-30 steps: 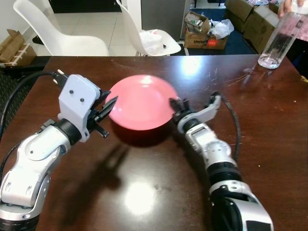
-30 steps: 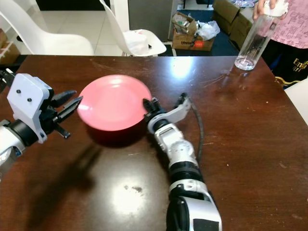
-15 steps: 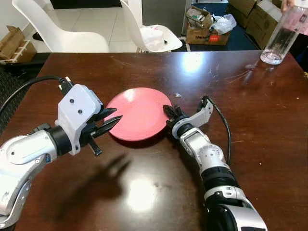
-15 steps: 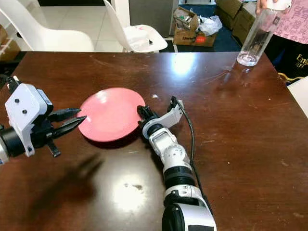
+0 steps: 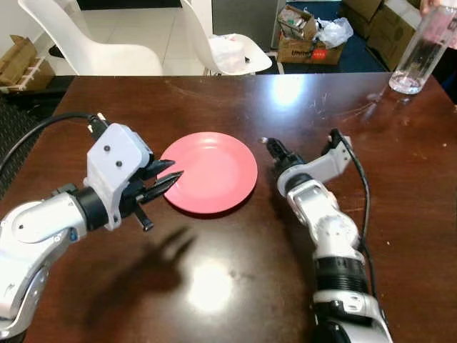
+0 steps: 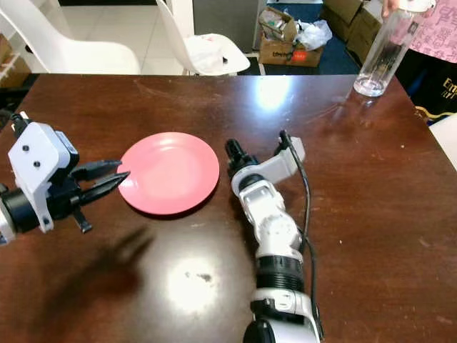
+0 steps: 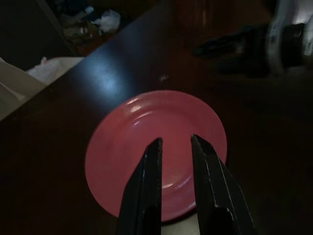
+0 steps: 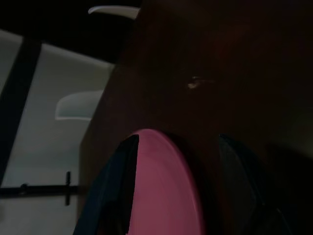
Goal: Setting the table
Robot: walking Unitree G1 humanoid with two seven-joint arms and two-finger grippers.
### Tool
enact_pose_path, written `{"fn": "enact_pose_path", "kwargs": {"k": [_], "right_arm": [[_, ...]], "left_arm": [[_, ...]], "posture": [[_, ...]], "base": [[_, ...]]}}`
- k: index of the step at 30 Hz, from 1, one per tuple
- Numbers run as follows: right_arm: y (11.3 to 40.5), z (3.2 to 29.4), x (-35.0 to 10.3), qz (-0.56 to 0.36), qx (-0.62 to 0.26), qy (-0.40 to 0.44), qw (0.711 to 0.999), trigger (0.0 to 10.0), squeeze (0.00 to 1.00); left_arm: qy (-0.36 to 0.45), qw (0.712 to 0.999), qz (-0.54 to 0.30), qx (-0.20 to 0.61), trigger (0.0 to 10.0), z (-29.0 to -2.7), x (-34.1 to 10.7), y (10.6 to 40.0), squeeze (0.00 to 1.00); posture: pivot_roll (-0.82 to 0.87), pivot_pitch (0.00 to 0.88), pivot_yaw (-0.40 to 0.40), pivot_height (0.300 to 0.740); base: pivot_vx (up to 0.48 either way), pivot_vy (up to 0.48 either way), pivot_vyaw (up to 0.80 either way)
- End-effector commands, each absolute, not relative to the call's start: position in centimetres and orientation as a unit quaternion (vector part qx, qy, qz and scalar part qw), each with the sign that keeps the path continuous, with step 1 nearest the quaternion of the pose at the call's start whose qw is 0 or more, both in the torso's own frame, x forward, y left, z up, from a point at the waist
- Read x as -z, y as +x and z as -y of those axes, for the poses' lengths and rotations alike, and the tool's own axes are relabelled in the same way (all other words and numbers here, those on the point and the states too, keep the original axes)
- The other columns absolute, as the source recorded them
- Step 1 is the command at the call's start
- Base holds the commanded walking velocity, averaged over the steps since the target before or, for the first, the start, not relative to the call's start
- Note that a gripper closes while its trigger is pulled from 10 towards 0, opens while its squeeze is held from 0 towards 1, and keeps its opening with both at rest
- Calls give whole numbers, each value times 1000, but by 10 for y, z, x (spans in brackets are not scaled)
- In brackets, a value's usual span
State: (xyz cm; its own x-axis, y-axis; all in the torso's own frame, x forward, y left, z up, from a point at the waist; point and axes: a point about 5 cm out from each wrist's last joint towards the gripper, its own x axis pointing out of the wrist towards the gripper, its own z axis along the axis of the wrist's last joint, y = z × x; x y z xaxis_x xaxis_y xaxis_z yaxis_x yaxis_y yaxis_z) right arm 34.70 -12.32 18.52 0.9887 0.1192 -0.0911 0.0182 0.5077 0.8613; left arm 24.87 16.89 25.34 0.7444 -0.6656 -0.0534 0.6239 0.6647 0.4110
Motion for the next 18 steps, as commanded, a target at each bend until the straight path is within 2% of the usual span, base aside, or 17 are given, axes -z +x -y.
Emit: {"fn": "enact_pose_path", "kwargs": {"k": [1, 3, 5, 7, 8, 9, 10, 11, 14, 16, 18], "right_arm": [[324, 105, -184, -91, -30, 513, 853, 10000, 0], [321, 106, -185, -90, -26, 508, 856, 10000, 0], [313, 113, -191, -27, -34, 436, 899, 10000, 0], [306, 116, -195, 30, -59, 372, 926, 10000, 0], [306, 116, -195, 30, -59, 372, 926, 10000, 0], [300, 116, -193, 68, -79, 293, 950, 10000, 0], [297, 115, -191, 86, -92, 249, 960, 10000, 0], [297, 115, -191, 86, -92, 249, 960, 10000, 0], [286, 113, -188, 110, -124, 176, 970, 10000, 0], [280, 111, -193, 118, -141, 154, 971, 10000, 0], [278, 110, -195, 121, -146, 145, 971, 10000, 0]], "left_arm": [[200, 913, 46, 354, 10000, -168, -249, 248, 0], [198, 913, 46, 353, 10000, -168, -248, 249, 0], [186, 922, 48, 337, 10000, -167, -245, 253, 0], [160, 937, 45, 308, 10000, -167, -239, 258, 0], [160, 937, 45, 308, 10000, -167, -239, 258, 0], [122, 954, 31, 274, 10000, -169, -228, 263, 0], [98, 962, 20, 254, 10000, -171, -221, 265, 0], [98, 962, 20, 254, 10000, -171, -221, 265, 0], [60, 982, -17, 177, 10000, -182, -193, 267, 0], [43, 991, -34, 124, 10000, -192, -177, 265, 0], [33, 993, -39, 107, 10000, -196, -172, 264, 0]], "posture": [[114, 145, 103, 740], [114, 145, 103, 740], [94, 136, 103, 740], [75, 126, 101, 740], [75, 126, 101, 740], [67, 123, 101, 740], [54, 115, 100, 740], [54, 115, 100, 740], [31, 97, 95, 740], [28, 95, 93, 740], [28, 95, 93, 740]], "base": [[0, 0, 0], [0, 0, 0], [0, 0, 0], [0, 0, 0], [0, 0, 0], [0, 0, 0], [0, 0, 0], [0, 0, 0], [0, 0, 0], [0, 0, 0], [0, 0, 0]]}}
